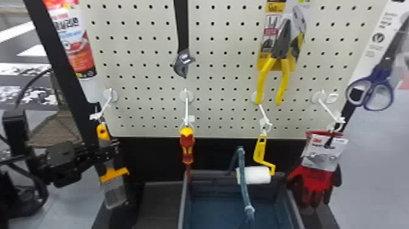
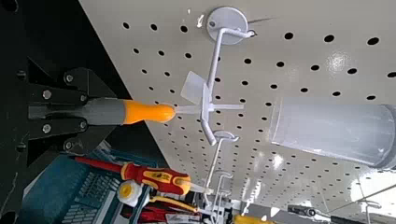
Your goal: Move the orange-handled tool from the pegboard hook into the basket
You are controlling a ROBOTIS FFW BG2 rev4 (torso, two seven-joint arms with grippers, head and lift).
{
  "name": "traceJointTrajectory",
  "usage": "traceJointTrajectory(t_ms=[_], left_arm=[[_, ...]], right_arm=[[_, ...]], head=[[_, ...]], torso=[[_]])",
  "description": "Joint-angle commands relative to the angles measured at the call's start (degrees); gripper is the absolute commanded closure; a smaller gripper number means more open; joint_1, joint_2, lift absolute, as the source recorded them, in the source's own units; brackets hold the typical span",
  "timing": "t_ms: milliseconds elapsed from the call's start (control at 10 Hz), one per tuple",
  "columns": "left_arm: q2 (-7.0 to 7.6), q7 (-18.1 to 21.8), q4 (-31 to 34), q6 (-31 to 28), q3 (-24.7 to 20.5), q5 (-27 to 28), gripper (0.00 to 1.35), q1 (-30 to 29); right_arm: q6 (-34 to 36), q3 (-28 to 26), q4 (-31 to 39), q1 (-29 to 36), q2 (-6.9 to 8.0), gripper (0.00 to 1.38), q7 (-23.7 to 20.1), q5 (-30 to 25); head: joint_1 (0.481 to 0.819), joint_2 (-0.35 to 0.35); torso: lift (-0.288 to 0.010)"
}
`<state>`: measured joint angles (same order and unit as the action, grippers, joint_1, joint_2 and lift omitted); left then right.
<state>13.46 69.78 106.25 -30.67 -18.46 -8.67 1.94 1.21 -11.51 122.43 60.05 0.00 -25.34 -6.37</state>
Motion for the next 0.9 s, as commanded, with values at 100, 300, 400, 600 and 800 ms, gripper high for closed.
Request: traceJointTrajectory(t_ms=[100,300,400,600,800], left_arm=[[-0.10,-0.1,0.0,0.0,-0.1,-0.1,1.19,-0.1],[-0.10,-0.1,0.0,0.0,-0.1,-0.2,1.19,-0.1],[-0.10,-0.1,0.0,0.0,-0.1,-0.3,1.19,-0.1],[-0.10,-0.3,0.3,0.0,-0.1,-0.6,1.19,-0.2],[-0.37,-1.4,1.8,-1.1,-0.2,-2.4,1.19,-1.2]], right_arm=[[0.0,0.0,0.0,0.0,0.05,0.35,-0.1,0.0],[0.1,0.0,-0.2,0.0,0.05,0.35,0.0,0.0],[0.1,0.0,-0.2,0.0,0.05,0.35,0.0,0.0],[0.1,0.0,-0.3,0.0,0.05,0.35,0.0,0.0],[0.1,0.0,-0.3,0.0,0.05,0.35,0.0,0.0]], head=[[0.549,0.000],[0.549,0.000],[0.549,0.000],[0.549,0.000],[0.549,0.000]], torso=[[-0.100],[-0.100],[-0.100],[-0.100],[-0.100]])
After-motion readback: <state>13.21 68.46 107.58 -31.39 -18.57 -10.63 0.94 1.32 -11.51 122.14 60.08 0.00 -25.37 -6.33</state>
